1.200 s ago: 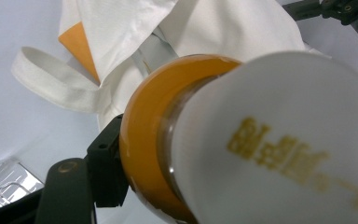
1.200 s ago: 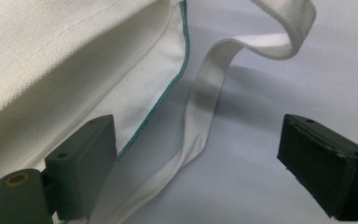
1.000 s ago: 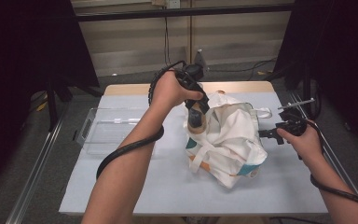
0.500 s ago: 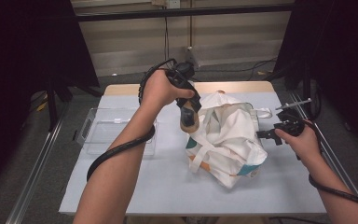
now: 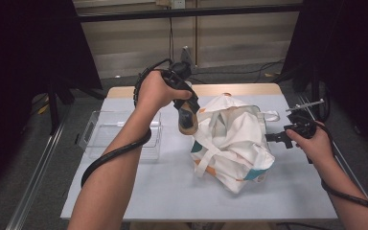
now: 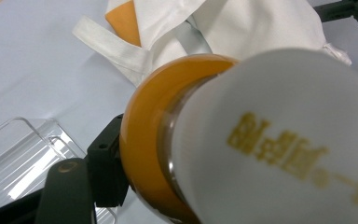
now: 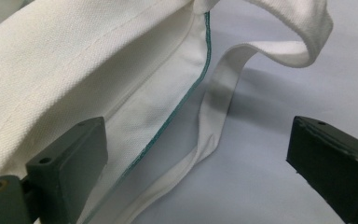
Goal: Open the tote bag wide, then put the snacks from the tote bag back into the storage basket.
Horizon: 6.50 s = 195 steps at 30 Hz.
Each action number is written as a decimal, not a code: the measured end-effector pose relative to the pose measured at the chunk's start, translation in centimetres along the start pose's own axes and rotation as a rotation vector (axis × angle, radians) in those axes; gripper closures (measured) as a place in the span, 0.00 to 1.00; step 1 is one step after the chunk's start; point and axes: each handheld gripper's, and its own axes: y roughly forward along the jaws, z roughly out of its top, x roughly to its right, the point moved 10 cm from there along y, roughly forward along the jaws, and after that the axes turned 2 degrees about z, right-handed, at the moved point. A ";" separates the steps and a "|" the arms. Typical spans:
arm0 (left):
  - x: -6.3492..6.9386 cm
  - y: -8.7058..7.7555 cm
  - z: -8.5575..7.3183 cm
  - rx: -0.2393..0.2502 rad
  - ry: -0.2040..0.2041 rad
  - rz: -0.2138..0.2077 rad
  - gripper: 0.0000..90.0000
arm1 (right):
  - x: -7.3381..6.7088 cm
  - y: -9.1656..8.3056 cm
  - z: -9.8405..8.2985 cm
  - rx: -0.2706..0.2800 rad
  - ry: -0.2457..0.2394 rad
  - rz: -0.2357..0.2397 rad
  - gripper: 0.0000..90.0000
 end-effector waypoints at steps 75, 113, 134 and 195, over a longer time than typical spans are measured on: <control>-6.3 -3.1 -3.3 0.004 -0.108 0.041 0.34 | -0.4 -1.6 -0.9 0.000 -0.028 0.009 0.04; -9.6 -2.5 -6.8 -0.014 -0.199 0.093 0.34 | -0.7 -1.5 -0.9 0.007 -0.028 0.019 0.03; -10.6 -1.2 -8.6 -0.024 -0.234 0.125 0.34 | -0.8 -1.6 -1.0 0.006 -0.036 0.019 0.03; -10.5 3.8 -11.4 -0.081 -0.261 0.109 0.34 | -1.2 -1.9 -1.0 0.005 -0.047 0.017 0.03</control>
